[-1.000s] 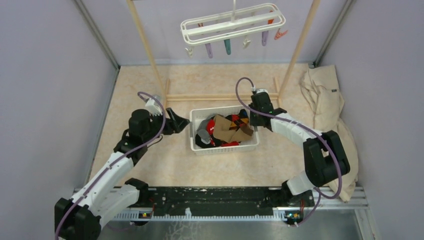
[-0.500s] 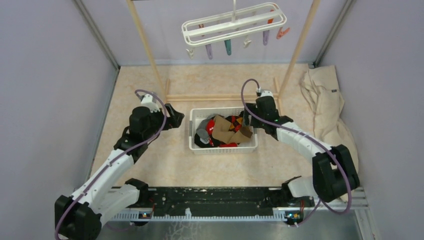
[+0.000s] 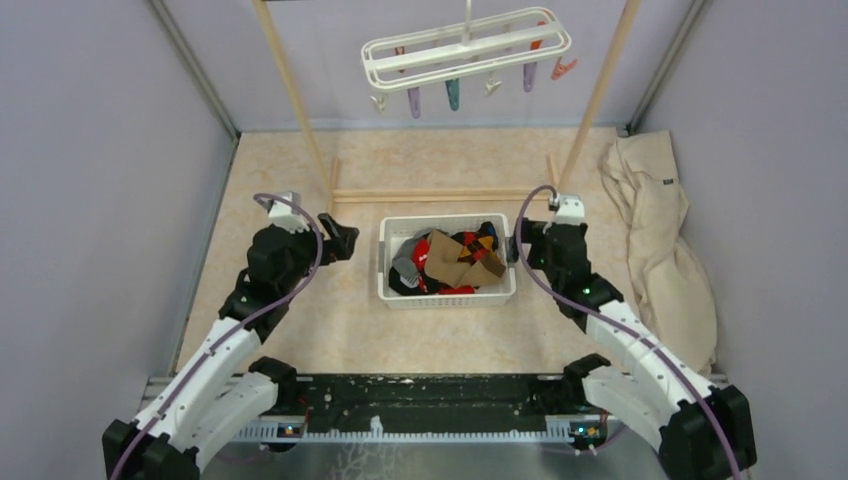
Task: Remove the socks clipped to the hanger
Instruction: Adjust the bin at the center of the board, then reset both arms
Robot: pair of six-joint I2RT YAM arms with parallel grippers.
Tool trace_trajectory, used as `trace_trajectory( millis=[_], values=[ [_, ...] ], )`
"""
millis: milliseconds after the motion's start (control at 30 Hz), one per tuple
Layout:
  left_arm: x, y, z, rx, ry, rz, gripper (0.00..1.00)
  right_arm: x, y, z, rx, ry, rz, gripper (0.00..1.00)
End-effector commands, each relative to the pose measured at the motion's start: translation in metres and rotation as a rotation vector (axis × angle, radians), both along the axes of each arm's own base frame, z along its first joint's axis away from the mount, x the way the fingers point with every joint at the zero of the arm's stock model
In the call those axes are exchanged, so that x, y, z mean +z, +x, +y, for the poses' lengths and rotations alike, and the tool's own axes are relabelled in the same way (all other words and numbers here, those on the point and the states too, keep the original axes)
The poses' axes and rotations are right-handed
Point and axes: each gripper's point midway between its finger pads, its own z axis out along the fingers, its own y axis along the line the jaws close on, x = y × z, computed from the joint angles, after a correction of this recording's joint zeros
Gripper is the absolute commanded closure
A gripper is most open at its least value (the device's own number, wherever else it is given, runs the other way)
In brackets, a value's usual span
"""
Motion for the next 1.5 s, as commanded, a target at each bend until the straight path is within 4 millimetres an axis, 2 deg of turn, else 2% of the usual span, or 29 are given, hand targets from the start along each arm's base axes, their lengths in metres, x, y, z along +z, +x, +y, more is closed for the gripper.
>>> trace_trajectory(
  millis=[0,167,300,500,667,700,767,833,1000,1167,1200,1233,1267,1333,1400,1467],
  values=[
    [-0.016,0.008,0.016,0.092,0.038,-0.003,0.01,0.014,0.005,-0.029,-0.119,0.018,-0.138,0.01],
    [-0.042,0.026,0.044,0.243,0.132,-0.042,0.01,0.007,0.001,-0.056,-0.216,0.024,-0.244,0.01],
    [-0.058,0.036,0.055,0.271,0.250,-0.107,0.01,0.002,-0.005,-0.080,-0.316,-0.028,-0.300,0.01],
    [-0.061,0.043,0.077,0.325,0.368,-0.235,0.01,0.001,-0.015,-0.113,-0.454,-0.085,-0.401,0.01],
    [-0.068,0.048,0.092,0.320,0.386,-0.275,0.01,-0.001,-0.030,-0.139,-0.567,-0.141,-0.489,0.01],
    [-0.070,0.049,0.094,0.313,0.383,-0.280,0.01,-0.014,-0.037,-0.145,-0.586,-0.161,-0.481,0.01],
    [-0.080,0.051,0.097,0.301,0.384,-0.269,0.01,-0.019,-0.042,-0.151,-0.610,-0.162,-0.506,0.01],
    [-0.096,0.054,0.097,0.268,0.391,-0.236,0.01,-0.018,-0.043,-0.153,-0.612,-0.160,-0.523,0.01],
    [-0.101,0.065,0.094,0.231,0.410,-0.228,0.01,-0.011,-0.031,-0.148,-0.586,-0.132,-0.566,0.01],
    [-0.101,0.075,0.099,0.236,0.422,-0.220,0.01,-0.004,-0.009,-0.139,-0.534,-0.159,-0.592,0.01],
    [-0.101,0.076,0.101,0.238,0.426,-0.222,0.01,-0.010,-0.005,-0.138,-0.529,-0.182,-0.569,0.01],
    [-0.098,0.076,0.101,0.240,0.429,-0.234,0.01,-0.006,-0.003,-0.139,-0.539,-0.176,-0.588,0.01],
    [-0.097,0.074,0.103,0.245,0.433,-0.245,0.01,-0.015,-0.001,-0.139,-0.536,-0.187,-0.569,0.01],
    [-0.096,0.071,0.105,0.254,0.427,-0.254,0.01,-0.008,0.002,-0.135,-0.500,-0.226,-0.601,0.01],
    [-0.096,0.070,0.106,0.255,0.426,-0.261,0.01,-0.011,0.004,-0.128,-0.455,-0.221,-0.588,0.01],
    [-0.094,0.069,0.106,0.251,0.434,-0.275,0.01,-0.012,0.004,-0.129,-0.453,-0.217,-0.584,0.01]
  ],
)
